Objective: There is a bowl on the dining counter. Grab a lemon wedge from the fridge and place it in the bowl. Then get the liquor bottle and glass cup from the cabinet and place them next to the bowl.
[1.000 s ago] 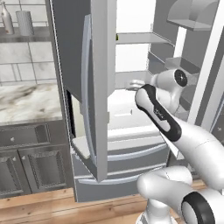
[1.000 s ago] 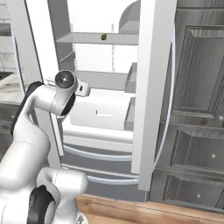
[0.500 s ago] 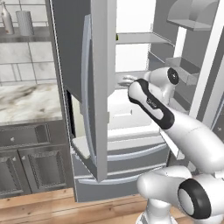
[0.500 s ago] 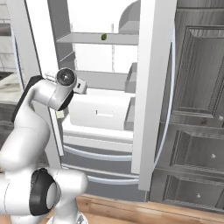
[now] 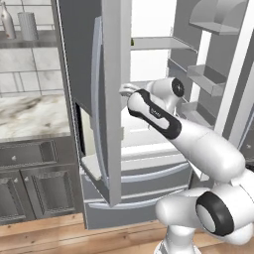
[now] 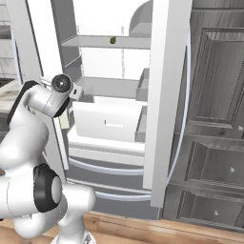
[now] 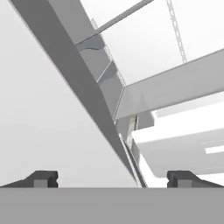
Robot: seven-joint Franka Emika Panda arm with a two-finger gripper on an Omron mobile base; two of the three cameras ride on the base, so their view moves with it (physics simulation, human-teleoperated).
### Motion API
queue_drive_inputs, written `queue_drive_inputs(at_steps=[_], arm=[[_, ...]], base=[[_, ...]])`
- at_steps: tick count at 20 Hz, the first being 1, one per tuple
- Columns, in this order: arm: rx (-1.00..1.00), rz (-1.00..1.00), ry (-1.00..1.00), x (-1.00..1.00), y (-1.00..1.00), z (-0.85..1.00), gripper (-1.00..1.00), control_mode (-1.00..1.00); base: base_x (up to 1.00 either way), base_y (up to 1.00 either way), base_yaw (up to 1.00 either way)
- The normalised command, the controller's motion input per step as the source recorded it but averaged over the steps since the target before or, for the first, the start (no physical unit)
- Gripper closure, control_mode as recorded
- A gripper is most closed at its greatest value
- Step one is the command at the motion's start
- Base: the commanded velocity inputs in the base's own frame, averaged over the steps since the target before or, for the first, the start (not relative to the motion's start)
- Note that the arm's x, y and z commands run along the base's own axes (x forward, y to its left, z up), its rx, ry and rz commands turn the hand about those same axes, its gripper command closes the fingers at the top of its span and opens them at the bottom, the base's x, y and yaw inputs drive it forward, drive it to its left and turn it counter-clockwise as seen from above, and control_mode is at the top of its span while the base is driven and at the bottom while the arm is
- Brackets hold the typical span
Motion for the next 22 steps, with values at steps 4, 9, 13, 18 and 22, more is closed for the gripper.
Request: queue_drive_inputs(at_steps=[4,9,13,18,22], arm=[[0.06,0.0,0.0,0.26,0.57,0.0,-1.0,-1.0],[0.05,0.03,0.0,0.06,0.69,0.0,-1.0,-1.0],[0.0,0.1,0.0,-0.21,1.0,0.0,-1.0,-1.0],[0.0,0.11,0.0,-0.36,1.0,0.0,-1.0,-1.0],[0.0,0.09,0.0,-0.39,1.0,0.07,-1.0,-1.0]], base=[[0.0,0.0,0.0],[0.0,0.0,0.0],[0.0,0.0,0.0],[0.0,0.0,0.0],[0.0,0.0,0.0]])
